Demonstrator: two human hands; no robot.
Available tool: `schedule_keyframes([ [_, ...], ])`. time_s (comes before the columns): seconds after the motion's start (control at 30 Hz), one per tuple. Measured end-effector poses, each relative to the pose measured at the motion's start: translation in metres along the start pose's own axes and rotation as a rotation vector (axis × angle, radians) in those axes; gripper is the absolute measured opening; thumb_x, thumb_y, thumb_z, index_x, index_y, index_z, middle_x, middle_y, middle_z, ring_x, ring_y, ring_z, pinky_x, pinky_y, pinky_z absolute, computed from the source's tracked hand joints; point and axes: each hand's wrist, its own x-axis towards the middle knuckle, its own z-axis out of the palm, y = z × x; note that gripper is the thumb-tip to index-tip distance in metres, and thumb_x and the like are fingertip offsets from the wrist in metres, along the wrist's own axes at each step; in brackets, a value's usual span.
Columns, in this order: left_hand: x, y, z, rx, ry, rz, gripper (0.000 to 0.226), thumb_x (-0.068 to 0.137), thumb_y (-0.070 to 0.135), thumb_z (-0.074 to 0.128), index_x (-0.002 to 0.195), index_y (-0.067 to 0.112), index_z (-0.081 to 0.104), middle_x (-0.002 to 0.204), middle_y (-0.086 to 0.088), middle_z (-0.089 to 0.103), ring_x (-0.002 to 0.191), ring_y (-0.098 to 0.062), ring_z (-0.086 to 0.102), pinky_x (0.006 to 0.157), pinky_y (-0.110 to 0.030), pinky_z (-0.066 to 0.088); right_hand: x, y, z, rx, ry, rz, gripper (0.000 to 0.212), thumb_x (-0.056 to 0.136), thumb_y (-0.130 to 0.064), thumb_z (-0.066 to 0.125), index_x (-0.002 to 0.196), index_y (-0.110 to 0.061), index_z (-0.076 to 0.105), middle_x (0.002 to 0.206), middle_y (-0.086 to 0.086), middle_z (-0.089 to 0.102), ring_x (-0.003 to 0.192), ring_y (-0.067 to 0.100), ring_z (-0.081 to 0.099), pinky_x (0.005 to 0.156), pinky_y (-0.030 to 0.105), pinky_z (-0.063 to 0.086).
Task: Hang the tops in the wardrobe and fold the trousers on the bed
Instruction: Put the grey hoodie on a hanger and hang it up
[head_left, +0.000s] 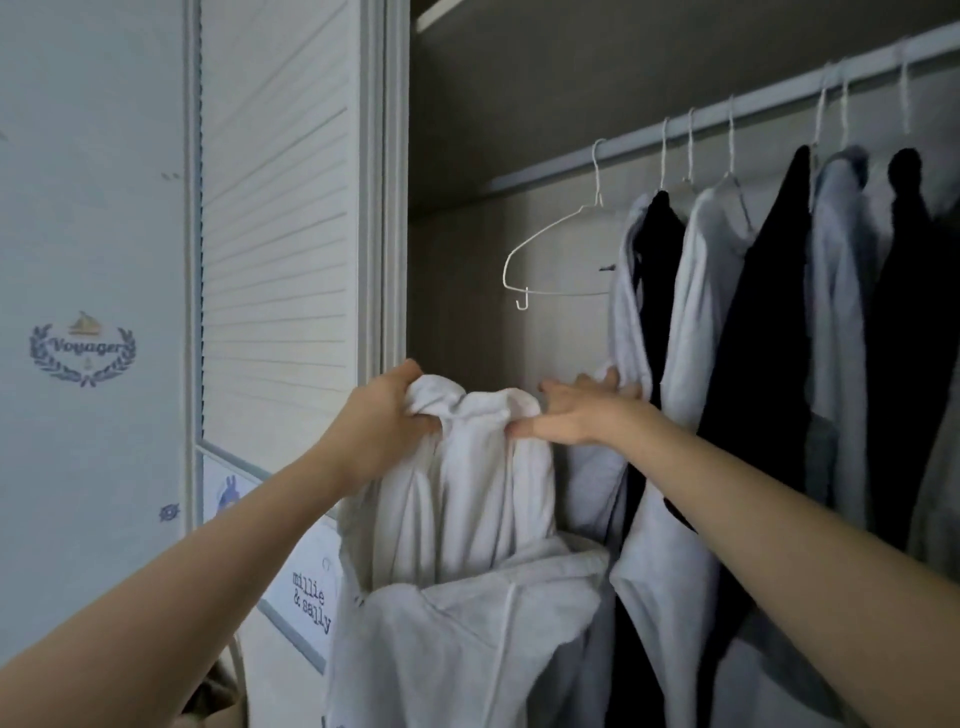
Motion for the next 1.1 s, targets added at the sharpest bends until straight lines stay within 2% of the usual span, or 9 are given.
schedule_keyframes([
  [0.17, 0.032, -0.008, 0.037, 0.156, 0.03, 0.099, 0.018, 0.094, 0.02, 0.053, 0.1, 0.02, 0.036, 0.085, -0.009, 0.062, 0.074, -0.031, 0.058, 0.066, -0.039, 0.046, -0.012, 0.033, 0.004, -0.256, -0.07, 0.249, 0.106, 0.069, -0.093, 0.021, 0.151, -0.025, 0.023, 0.158, 0.023, 0.005, 0.141, 0.052, -0.002, 0.108, 0.065, -0.005],
  [0.4, 0.087, -0.016, 0.061, -0.285, 0.013, -0.097, 0.008, 0.087, 0.015, 0.062, 0.093, 0.013, 0.058, 0.088, -0.008, 0.064, 0.084, -0.027, 0.062, 0.073, -0.041, 0.051, -0.001, 0.042, -0.022, -0.321, -0.216, 0.353, 0.114, 0.062, -0.095, 0.034, 0.15, -0.023, 0.027, 0.158, 0.014, 0.017, 0.143, 0.044, 0.011, 0.111, 0.06, 0.005],
  [0.47, 0.099, -0.018, 0.063, -0.389, 0.014, -0.14, 0.007, 0.086, 0.016, 0.065, 0.092, 0.014, 0.061, 0.087, -0.007, 0.065, 0.083, -0.025, 0.063, 0.071, -0.035, 0.05, 0.004, 0.041, -0.042, -0.258, -0.341, 0.339, 0.112, 0.066, -0.092, 0.036, 0.144, -0.012, 0.039, 0.153, 0.012, 0.032, 0.139, 0.035, 0.029, 0.115, 0.049, 0.02],
  [0.53, 0.111, -0.018, 0.063, -0.443, 0.026, -0.167, 0.009, 0.087, 0.018, 0.067, 0.093, 0.013, 0.063, 0.088, -0.006, 0.065, 0.084, -0.022, 0.063, 0.071, -0.033, 0.051, 0.008, 0.035, -0.067, -0.085, -0.362, 0.303, 0.094, 0.08, -0.08, 0.035, 0.132, -0.003, 0.05, 0.14, 0.01, 0.047, 0.125, 0.031, 0.048, 0.097, 0.036, 0.043],
  [0.67, 0.13, -0.017, 0.067, -0.442, 0.046, -0.128, 0.007, 0.086, 0.016, 0.067, 0.09, 0.011, 0.063, 0.084, -0.006, 0.064, 0.081, -0.02, 0.062, 0.072, -0.033, 0.051, 0.024, 0.024, -0.116, 0.315, 0.189, 0.252, 0.02, 0.095, -0.025, 0.05, 0.092, -0.007, 0.056, 0.122, 0.019, 0.06, 0.099, 0.033, 0.063, 0.08, 0.036, 0.053],
  [0.73, 0.135, -0.017, 0.07, -0.434, 0.05, -0.109, 0.006, 0.085, 0.014, 0.068, 0.086, 0.01, 0.063, 0.079, -0.005, 0.063, 0.078, -0.019, 0.061, 0.068, -0.03, 0.049, 0.039, 0.014, -0.133, 0.359, 0.426, 0.275, 0.017, 0.089, -0.014, 0.056, 0.074, -0.006, 0.055, 0.116, 0.02, 0.065, 0.1, 0.032, 0.065, 0.077, 0.031, 0.05],
  [0.8, 0.139, -0.019, 0.074, -0.448, 0.049, -0.096, 0.007, 0.083, 0.013, 0.069, 0.083, 0.009, 0.063, 0.077, -0.005, 0.063, 0.075, -0.019, 0.06, 0.064, -0.028, 0.046, 0.059, 0.007, -0.146, 0.427, 0.624, 0.304, 0.028, 0.089, -0.019, 0.051, 0.098, 0.005, 0.063, 0.122, 0.022, 0.061, 0.108, 0.035, 0.062, 0.08, 0.032, 0.048],
  [0.9, 0.145, -0.024, 0.077, -0.456, 0.044, -0.085, 0.009, 0.083, 0.011, 0.07, 0.08, 0.011, 0.061, 0.076, -0.004, 0.062, 0.072, -0.016, 0.058, 0.06, -0.027, 0.043, 0.09, -0.002, -0.154, 0.375, 0.673, 0.352, 0.054, 0.089, -0.029, 0.049, 0.133, 0.002, 0.048, 0.137, 0.018, 0.05, 0.123, 0.035, 0.05, 0.091, 0.032, 0.043],
  [1.1, 0.154, -0.04, 0.081, -0.468, 0.042, -0.076, 0.006, 0.084, 0.01, 0.069, 0.088, 0.007, 0.065, 0.081, -0.006, 0.065, 0.074, -0.016, 0.061, 0.061, -0.024, 0.045, 0.129, -0.007, -0.148, 0.203, 0.71, 0.377, 0.031, 0.086, -0.006, 0.05, 0.114, -0.003, 0.062, 0.121, 0.016, 0.062, 0.112, 0.034, 0.059, 0.073, 0.031, 0.041],
])
